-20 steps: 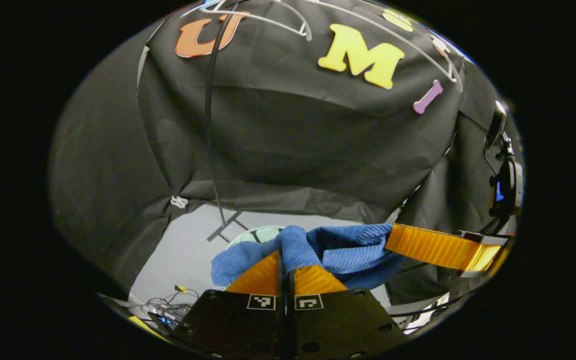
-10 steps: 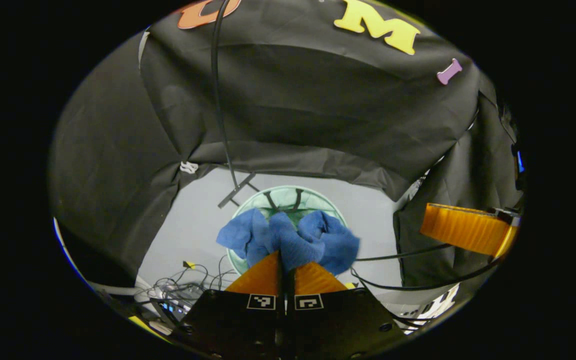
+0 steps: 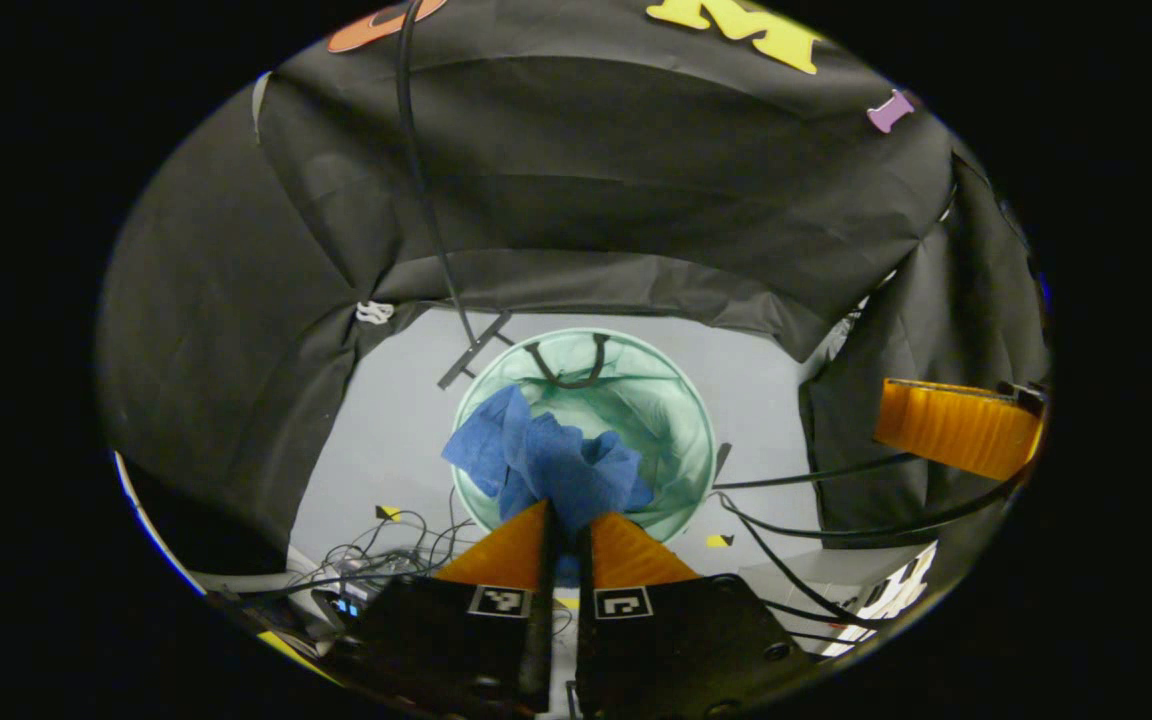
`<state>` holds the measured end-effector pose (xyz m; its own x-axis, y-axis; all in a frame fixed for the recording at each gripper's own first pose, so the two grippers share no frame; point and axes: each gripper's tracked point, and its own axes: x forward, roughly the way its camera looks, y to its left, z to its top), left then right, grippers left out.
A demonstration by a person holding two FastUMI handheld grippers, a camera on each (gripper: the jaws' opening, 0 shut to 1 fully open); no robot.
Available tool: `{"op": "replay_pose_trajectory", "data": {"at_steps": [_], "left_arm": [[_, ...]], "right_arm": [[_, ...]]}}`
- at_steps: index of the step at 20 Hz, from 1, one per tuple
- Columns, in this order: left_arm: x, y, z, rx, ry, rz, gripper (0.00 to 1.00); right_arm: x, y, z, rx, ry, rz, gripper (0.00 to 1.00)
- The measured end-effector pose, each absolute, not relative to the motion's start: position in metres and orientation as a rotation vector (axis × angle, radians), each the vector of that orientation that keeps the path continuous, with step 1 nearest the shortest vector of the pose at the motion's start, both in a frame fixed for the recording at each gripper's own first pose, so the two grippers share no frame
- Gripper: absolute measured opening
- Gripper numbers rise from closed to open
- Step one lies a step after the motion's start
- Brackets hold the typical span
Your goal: Grasp the clothes on the hanger with both hands and then place them into the laundry hamper below.
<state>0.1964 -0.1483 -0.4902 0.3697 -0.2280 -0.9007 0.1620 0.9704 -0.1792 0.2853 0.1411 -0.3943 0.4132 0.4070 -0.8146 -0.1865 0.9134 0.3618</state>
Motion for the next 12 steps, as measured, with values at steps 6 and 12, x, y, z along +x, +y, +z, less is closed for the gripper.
{"op": "replay_pose_trajectory", "data": {"at_steps": [6, 12], "left_arm": [[0.193, -0.135, -0.488, -0.016, 1.119, -0.215, 0.97], [0.186, -0.130, -0.456, 0.004, 1.033, -0.205, 0.97]], "right_arm": [[0.286, 0.130, -0.397, 0.181, 1.068, 0.333, 0.04], [0.282, 0.123, -0.390, 0.160, 1.021, 0.306, 0.04]]}}
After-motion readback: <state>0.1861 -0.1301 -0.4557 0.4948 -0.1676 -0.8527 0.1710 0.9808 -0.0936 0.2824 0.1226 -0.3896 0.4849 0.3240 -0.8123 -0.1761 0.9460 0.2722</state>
